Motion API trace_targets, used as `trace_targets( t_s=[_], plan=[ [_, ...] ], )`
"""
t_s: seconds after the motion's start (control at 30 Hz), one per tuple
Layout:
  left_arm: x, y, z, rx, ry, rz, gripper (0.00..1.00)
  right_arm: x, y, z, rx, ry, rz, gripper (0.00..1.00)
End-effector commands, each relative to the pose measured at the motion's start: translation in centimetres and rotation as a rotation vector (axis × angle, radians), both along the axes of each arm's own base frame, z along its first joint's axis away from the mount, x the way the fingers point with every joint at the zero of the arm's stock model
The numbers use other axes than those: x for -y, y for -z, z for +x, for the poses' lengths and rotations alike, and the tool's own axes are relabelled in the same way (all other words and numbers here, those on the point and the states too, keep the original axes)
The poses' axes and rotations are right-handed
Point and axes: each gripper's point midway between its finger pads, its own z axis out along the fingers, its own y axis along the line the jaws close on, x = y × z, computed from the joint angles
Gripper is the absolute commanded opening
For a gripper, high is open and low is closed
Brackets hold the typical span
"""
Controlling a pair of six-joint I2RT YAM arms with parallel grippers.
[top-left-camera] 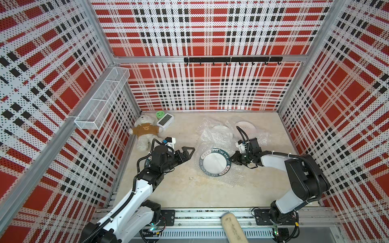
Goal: Unpack dinner plates from bubble wrap
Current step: Pick up the plate from the bubble wrap.
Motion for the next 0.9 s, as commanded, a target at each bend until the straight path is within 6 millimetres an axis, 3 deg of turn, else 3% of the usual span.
trace_targets(
  t_s=[0.0,0.27,0.57,0.7,0.77,0.87],
  plan=[
    [0.0,-1.2,0.0,0.03,0.011,-0.031,0.99,1.2,-2.5,0.5,0.063,0.018,-0.087,0.0],
    [0.4,-1.9,0.0,0.053,0.053,-0.015,1.0,8.2,-8.4,0.4,0.189,0.199,-0.384,0.0],
    [2.4,-2.4,-0.2,0.058,0.155,-0.022,0.99,13.6,-15.8,0.8,0.315,0.346,-0.474,0.0],
    [3.8,-2.6,-0.2,0.066,0.201,-0.038,0.99,13.3,-19.5,0.8,0.397,0.344,-0.433,0.0],
    [5.0,-3.0,-0.1,0.069,0.241,-0.065,0.99,11.8,-21.0,0.9,0.442,0.295,-0.355,0.0],
    [6.5,-3.8,0.2,0.085,0.286,-0.128,0.99,9.4,-21.6,1.0,0.446,0.221,-0.234,0.0]
  ],
)
